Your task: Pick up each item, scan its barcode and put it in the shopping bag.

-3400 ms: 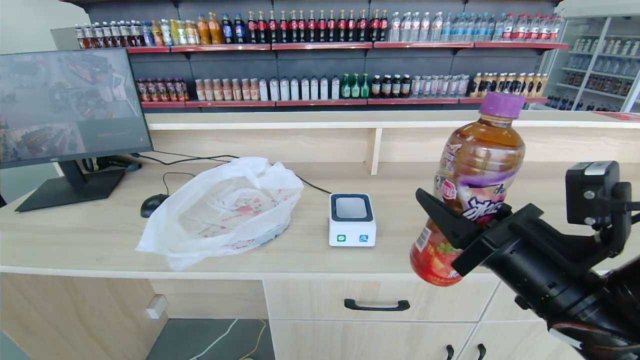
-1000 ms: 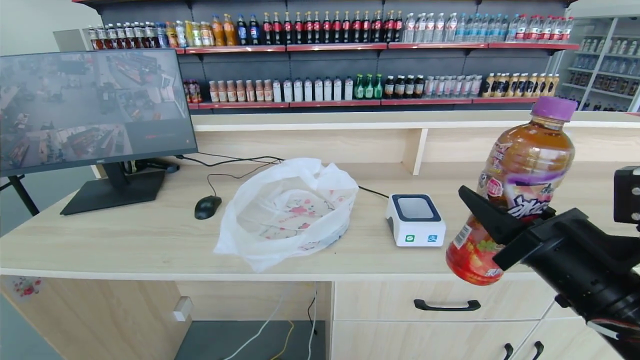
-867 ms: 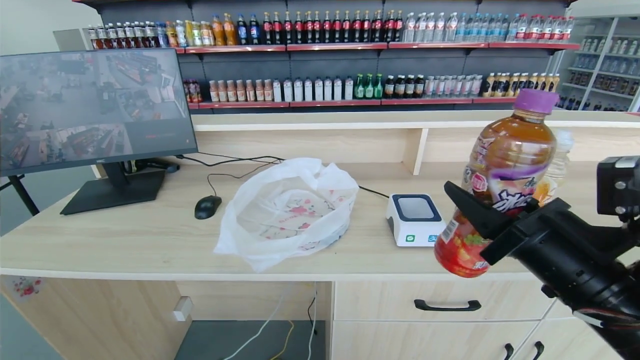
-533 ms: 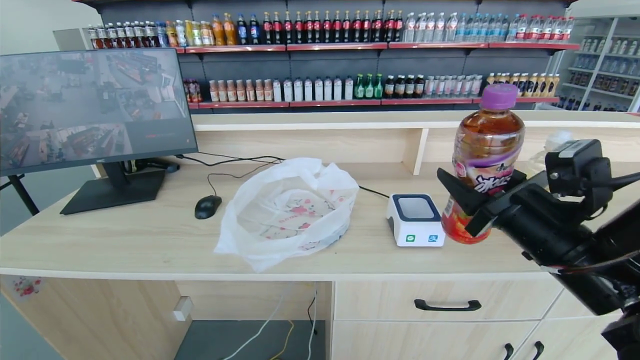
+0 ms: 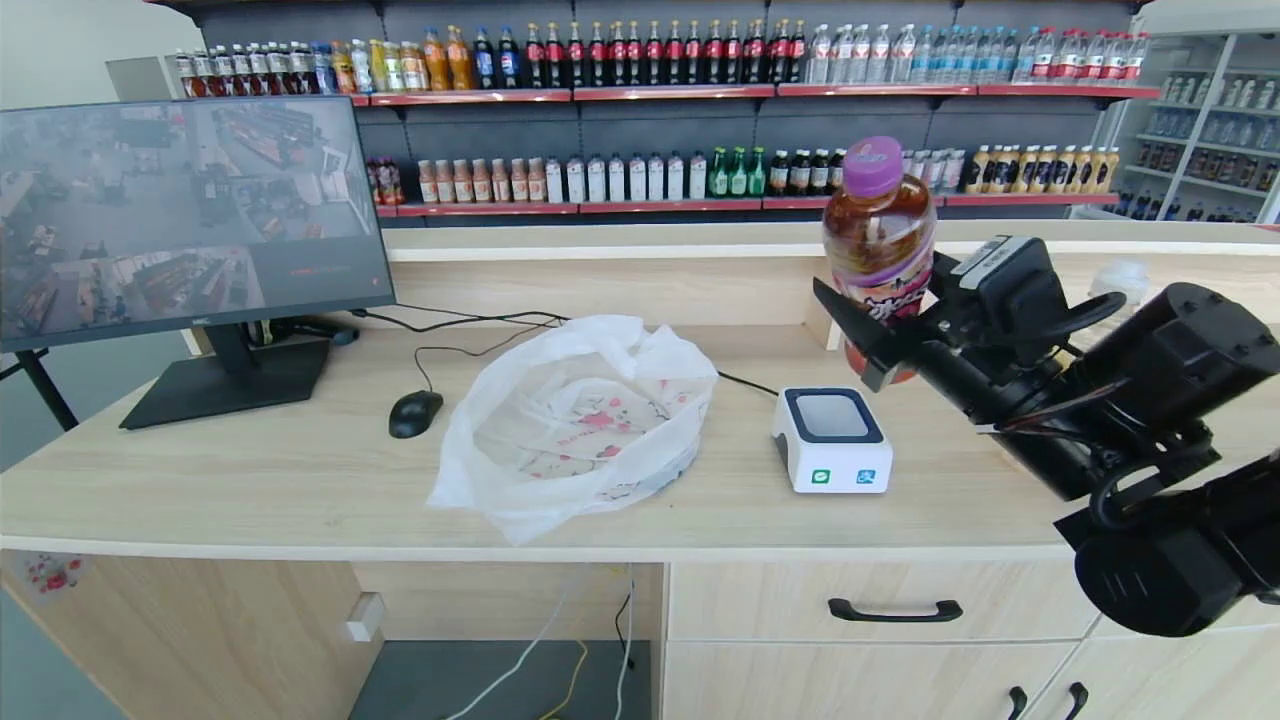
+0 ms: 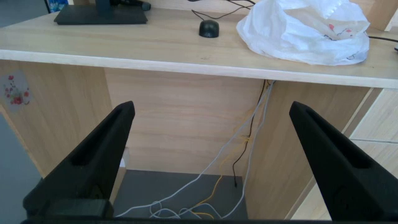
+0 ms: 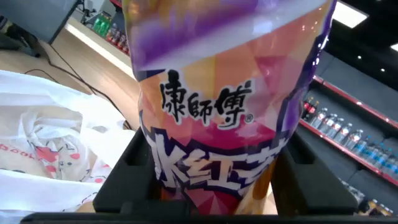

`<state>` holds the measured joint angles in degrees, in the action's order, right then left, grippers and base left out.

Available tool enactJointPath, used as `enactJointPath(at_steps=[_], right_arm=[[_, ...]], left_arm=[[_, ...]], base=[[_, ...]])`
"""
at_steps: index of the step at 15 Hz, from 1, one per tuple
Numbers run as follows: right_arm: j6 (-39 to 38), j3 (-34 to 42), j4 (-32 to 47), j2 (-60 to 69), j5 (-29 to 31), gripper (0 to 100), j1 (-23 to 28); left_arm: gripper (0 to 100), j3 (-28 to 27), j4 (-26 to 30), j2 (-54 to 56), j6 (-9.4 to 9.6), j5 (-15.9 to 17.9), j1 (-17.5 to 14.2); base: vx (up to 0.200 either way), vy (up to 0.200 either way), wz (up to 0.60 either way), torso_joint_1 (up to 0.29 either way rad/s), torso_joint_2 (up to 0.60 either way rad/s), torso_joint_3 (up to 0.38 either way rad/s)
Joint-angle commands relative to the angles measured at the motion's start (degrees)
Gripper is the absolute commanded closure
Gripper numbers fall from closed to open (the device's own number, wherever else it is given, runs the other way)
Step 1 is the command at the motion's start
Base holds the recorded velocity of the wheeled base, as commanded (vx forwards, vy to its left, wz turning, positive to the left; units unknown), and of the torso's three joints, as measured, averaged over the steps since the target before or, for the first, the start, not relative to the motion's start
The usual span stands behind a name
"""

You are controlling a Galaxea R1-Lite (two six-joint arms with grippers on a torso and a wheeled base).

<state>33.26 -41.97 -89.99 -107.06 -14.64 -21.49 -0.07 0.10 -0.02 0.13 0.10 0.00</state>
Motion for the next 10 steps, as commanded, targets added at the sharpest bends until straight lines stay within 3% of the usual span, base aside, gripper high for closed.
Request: enactJointPath(at_steps=[1,10], right_arm=[[1.3,-2.0,0.0,-3.8,-3.5,100,0.3],[10.0,-6.1,0.0,-11.2,-20.9,100,6.2]], left_arm=[[0,0.0,0.0,0.0,-0.05,0.0,0.0],[0,0.0,0.0,0.0,-0.05,0.0,0.0]], base=[[0.000,0.000,0.00,0.000,0.00,0.000],[0.000,0.000,0.00,0.000,0.00,0.000]])
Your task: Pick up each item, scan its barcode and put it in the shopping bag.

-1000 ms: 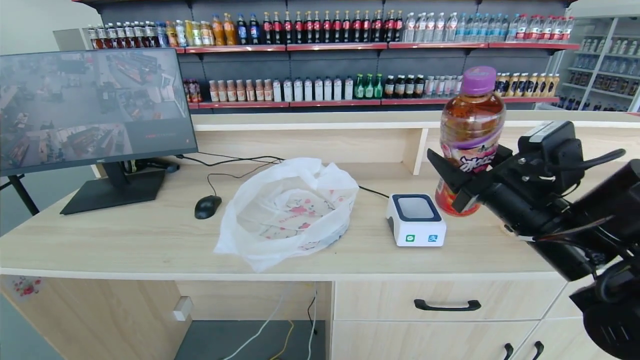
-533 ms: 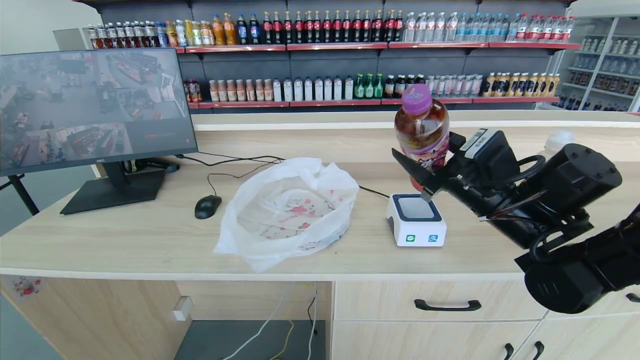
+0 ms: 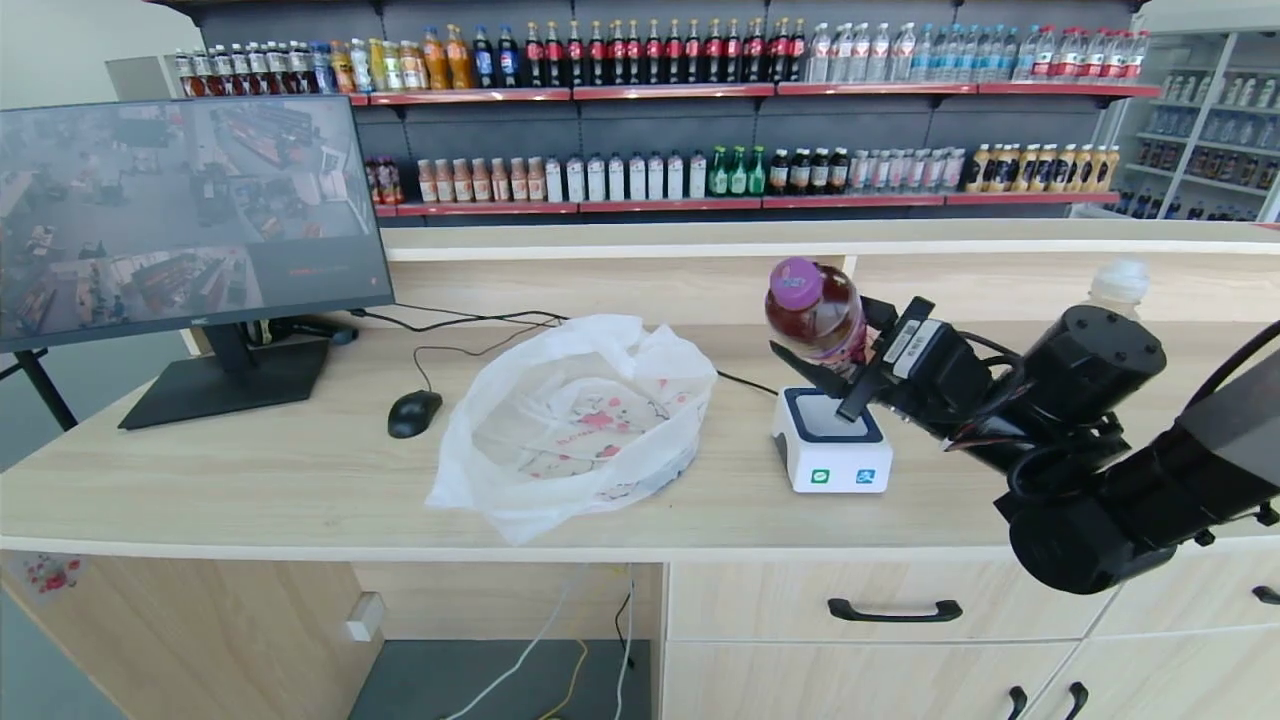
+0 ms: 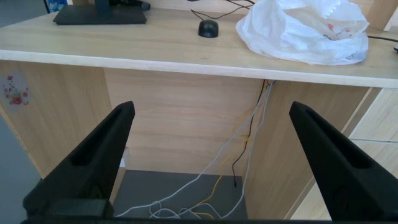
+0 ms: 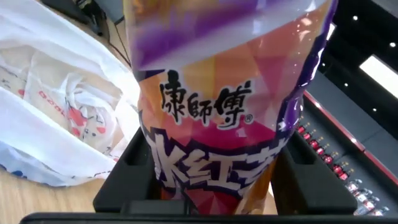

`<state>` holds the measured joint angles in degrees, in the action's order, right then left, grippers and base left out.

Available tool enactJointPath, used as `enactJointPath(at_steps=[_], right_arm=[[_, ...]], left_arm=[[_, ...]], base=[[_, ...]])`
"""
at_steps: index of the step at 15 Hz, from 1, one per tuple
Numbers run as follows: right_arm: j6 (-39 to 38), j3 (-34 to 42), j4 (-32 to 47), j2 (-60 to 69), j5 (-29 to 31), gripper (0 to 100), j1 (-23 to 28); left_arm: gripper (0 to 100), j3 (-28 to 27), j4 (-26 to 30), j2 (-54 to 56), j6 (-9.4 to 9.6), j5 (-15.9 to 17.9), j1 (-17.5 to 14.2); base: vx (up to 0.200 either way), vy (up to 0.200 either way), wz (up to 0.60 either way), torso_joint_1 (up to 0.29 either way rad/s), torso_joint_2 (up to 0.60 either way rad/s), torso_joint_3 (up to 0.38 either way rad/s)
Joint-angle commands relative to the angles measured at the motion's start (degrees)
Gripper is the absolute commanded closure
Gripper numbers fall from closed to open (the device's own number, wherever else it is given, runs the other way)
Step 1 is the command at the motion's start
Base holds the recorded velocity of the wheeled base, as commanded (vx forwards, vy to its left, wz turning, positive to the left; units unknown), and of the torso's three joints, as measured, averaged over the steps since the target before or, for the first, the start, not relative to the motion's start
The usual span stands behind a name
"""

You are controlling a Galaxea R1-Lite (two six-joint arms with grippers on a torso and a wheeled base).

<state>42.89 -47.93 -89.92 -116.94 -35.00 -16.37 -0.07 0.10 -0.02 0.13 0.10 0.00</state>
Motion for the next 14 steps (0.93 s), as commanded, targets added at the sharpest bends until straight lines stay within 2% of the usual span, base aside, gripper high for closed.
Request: enactJointPath(at_steps=[1,3,6,14], right_arm=[[1.2,-0.1,-0.1,-1.4,-2.1,100,2.3],[3.7,0.3,-0.1,-1.5,-2.8,100,4.7],[4.9,0.1,-0.1,-2.3,-3.1,100,3.5],[9.8,1.9,-0.1,-3.7,-9.1,100,4.2]], left_arm=[[0,0.0,0.0,0.0,0.04,0.0,0.0],[0,0.0,0.0,0.0,-0.05,0.0,0.0],[0,0.0,0.0,0.0,0.04,0.0,0.0],[0,0.0,0.0,0.0,0.04,0.0,0.0]], base=[[0.000,0.000,0.00,0.000,0.00,0.000],[0.000,0.000,0.00,0.000,0.00,0.000],[0.000,0.000,0.00,0.000,0.00,0.000],[0.000,0.000,0.00,0.000,0.00,0.000]])
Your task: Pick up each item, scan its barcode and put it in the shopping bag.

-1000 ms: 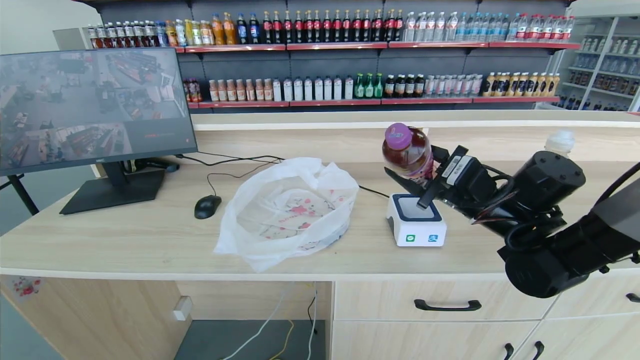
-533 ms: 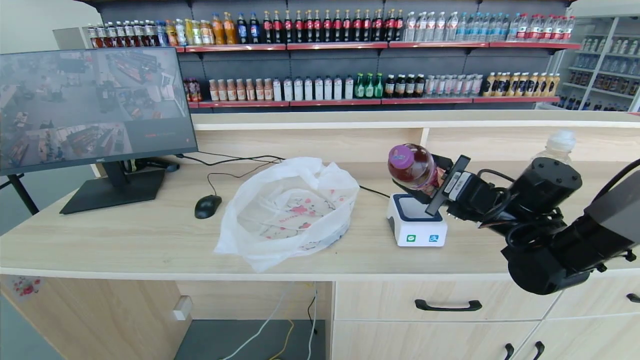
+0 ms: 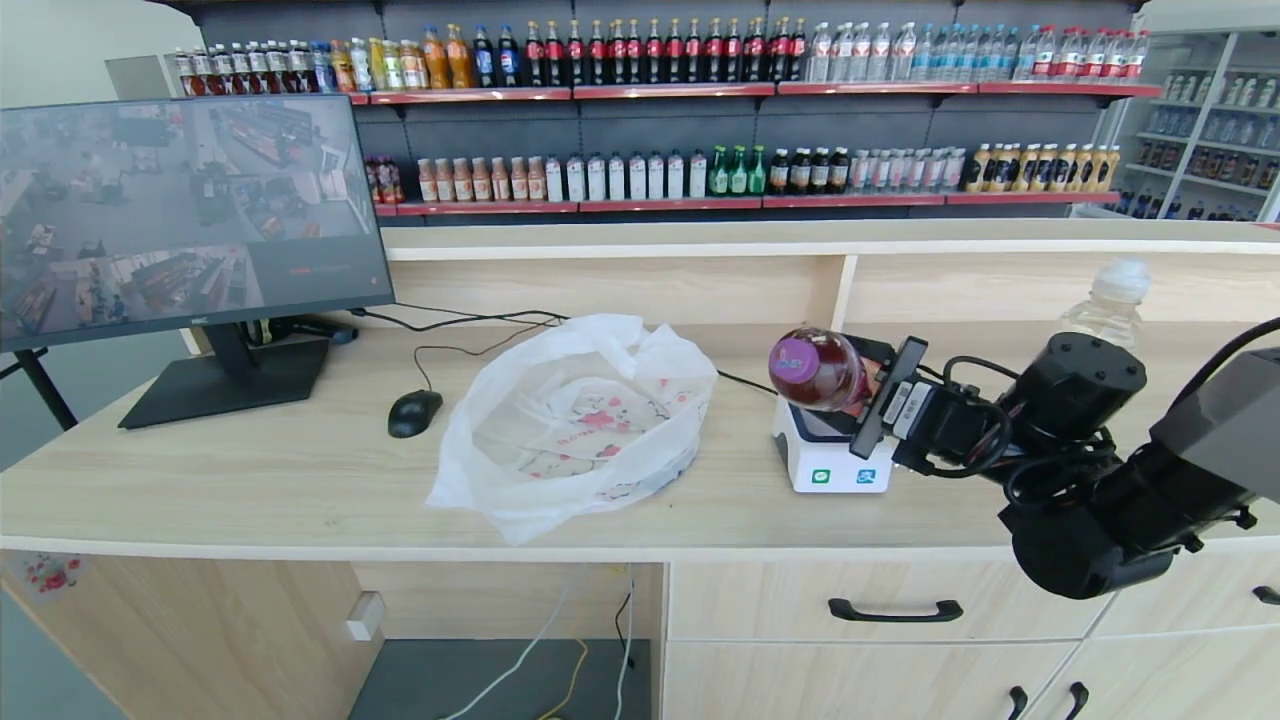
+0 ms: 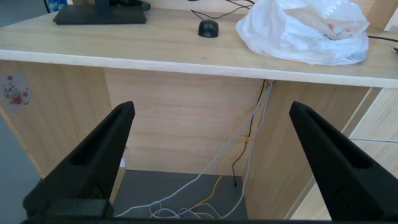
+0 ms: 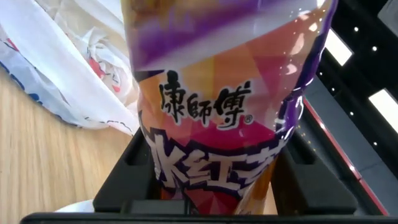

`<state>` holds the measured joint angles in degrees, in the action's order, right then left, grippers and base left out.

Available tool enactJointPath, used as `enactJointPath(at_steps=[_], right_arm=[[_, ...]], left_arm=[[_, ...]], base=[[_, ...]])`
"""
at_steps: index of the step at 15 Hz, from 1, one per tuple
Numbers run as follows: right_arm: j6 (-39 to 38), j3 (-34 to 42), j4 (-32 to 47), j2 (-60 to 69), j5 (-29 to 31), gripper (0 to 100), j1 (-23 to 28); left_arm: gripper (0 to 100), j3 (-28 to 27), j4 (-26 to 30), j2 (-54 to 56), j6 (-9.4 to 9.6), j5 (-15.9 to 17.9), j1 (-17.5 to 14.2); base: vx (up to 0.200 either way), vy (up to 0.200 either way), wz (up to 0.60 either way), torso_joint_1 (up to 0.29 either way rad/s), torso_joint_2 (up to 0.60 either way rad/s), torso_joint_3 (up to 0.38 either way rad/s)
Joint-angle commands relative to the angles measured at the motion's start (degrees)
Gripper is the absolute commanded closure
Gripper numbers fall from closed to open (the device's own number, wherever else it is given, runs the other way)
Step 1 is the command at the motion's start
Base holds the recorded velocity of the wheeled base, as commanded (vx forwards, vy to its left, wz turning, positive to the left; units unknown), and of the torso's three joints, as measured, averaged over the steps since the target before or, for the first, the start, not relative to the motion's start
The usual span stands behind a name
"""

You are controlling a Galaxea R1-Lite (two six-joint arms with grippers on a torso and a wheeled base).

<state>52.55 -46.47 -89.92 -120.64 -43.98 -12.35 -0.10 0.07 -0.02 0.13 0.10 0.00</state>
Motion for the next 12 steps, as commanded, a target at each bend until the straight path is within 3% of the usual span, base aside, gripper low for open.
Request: enactJointPath(at_steps=[1,12], right_arm=[[0.3,0.9,-0.1,0.0,-0.3,100,0.7],[1.1,2.1,-0.1,-0.4,-1.5,100,1.8]], left_arm=[[0,0.0,0.0,0.0,0.04,0.0,0.0],[0,0.0,0.0,0.0,-0.05,0.0,0.0]], base=[[0.000,0.000,0.00,0.000,0.00,0.000],[0.000,0.000,0.00,0.000,0.00,0.000]])
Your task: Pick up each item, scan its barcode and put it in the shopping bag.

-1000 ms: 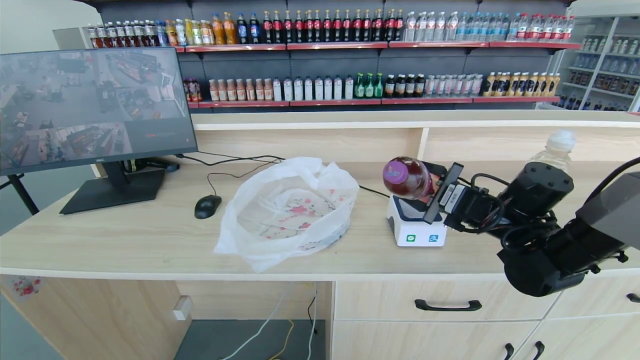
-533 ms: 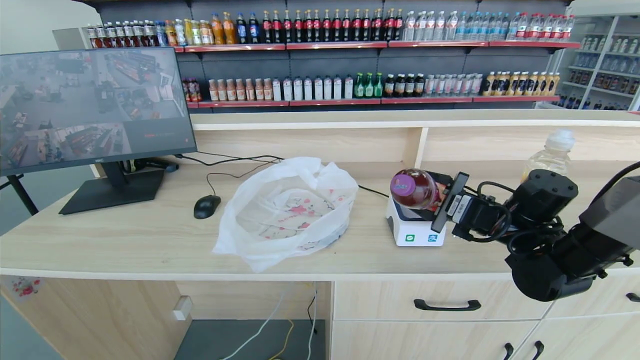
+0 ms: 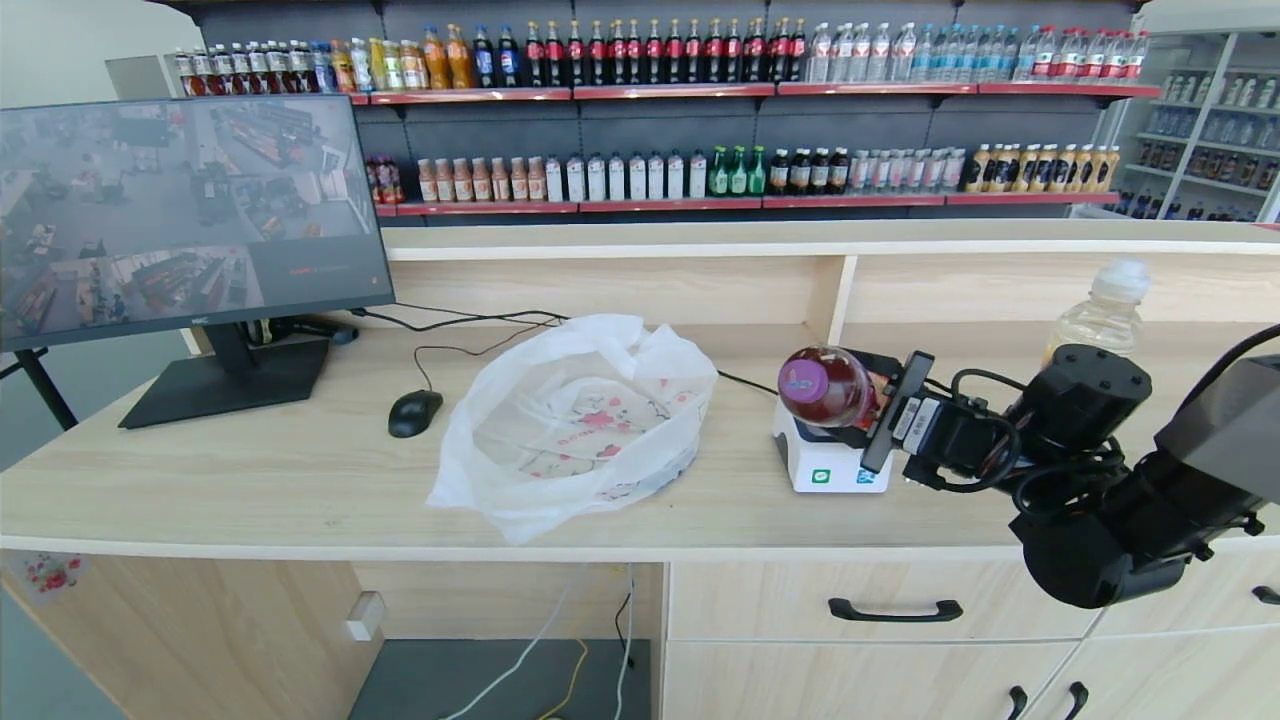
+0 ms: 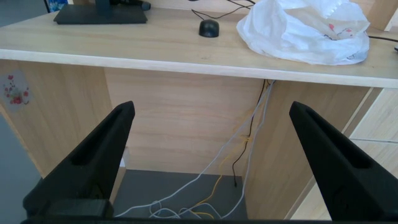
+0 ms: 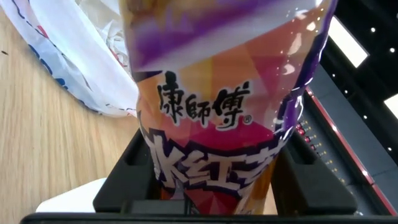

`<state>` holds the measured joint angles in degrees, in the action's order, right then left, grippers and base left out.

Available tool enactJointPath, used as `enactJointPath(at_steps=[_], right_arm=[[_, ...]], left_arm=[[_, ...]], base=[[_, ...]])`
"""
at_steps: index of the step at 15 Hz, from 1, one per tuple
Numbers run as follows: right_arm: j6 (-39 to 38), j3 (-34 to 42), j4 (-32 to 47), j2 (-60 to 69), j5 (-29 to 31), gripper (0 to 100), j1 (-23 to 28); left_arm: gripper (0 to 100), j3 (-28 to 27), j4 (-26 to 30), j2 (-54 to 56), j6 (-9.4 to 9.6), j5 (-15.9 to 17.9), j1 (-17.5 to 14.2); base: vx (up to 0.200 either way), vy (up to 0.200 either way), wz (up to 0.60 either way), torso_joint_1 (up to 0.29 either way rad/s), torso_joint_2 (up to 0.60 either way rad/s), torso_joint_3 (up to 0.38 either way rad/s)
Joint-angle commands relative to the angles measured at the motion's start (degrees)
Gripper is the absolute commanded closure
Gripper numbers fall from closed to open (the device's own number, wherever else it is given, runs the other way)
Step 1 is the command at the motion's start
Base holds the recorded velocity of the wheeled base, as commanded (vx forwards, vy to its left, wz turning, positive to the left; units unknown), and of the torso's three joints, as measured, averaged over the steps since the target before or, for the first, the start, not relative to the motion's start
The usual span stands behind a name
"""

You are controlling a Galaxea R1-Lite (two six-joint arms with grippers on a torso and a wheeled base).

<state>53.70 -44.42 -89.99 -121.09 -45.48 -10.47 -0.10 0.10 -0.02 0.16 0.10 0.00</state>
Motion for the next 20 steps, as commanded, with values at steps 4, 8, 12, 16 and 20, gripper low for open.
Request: enactJointPath(at_steps=[4,8,12,16,20], right_arm=[[0.0,0.1,0.0,0.2,0.0,100,-0.1],[-0.2,0.1,0.0,0.2,0.0,100,-0.2],[-0.7,-0.1,0.0,0.2,0.0,100,-0.2],[-3.7,-0.8,0.0,2.3,1.4,100,-0.6],[-6.8,-0.5,0.0,5.2,2.7,100,-1.7]], left_arm=[[0,0.0,0.0,0.0,0.02,0.0,0.0],[0,0.0,0.0,0.0,0.02,0.1,0.0],[0,0.1,0.0,0.0,0.02,0.0,0.0],[0,0.0,0.0,0.0,-0.07,0.0,0.0],[0,0.0,0.0,0.0,0.02,0.0,0.0]], base=[[0.000,0.000,0.00,0.000,0.00,0.000],[0.000,0.000,0.00,0.000,0.00,0.000],[0.000,0.000,0.00,0.000,0.00,0.000],[0.000,0.000,0.00,0.000,0.00,0.000],[0.000,0.000,0.00,0.000,0.00,0.000]])
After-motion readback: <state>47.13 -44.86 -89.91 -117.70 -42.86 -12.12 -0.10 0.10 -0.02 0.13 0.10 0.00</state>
